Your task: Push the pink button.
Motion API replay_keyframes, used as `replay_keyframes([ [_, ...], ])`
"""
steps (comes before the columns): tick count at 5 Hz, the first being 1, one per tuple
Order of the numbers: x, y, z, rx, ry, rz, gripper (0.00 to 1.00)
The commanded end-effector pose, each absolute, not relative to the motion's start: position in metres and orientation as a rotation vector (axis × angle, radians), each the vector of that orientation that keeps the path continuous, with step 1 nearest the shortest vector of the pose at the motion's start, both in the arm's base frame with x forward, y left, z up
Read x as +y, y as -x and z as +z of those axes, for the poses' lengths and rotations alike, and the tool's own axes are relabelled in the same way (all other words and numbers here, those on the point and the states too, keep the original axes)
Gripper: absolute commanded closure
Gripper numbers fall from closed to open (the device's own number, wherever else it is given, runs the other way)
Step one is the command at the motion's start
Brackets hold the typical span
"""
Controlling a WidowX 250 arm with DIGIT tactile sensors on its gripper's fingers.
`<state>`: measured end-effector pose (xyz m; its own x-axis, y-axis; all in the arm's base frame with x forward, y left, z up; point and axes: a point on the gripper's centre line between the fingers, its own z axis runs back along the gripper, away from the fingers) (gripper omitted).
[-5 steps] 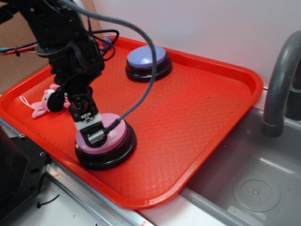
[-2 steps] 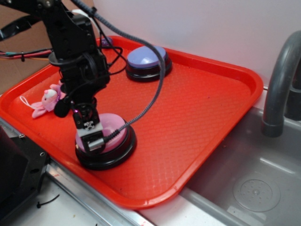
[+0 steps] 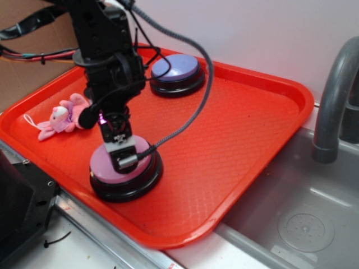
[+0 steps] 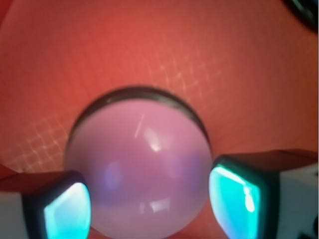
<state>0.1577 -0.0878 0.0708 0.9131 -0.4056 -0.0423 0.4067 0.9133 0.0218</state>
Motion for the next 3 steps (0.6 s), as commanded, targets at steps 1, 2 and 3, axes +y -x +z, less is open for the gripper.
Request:
replay_keyframes([
  [1,-0.087,-0.167,0.098,-0.020,-0.004,-0.386,0.00],
  [2,-0.087,-0.168,0.113,-0.043,-0.006,-0.372,0.00],
  [3,-0.086,-0.169,0.120,-0.044,-0.004,-0.356,0.00],
])
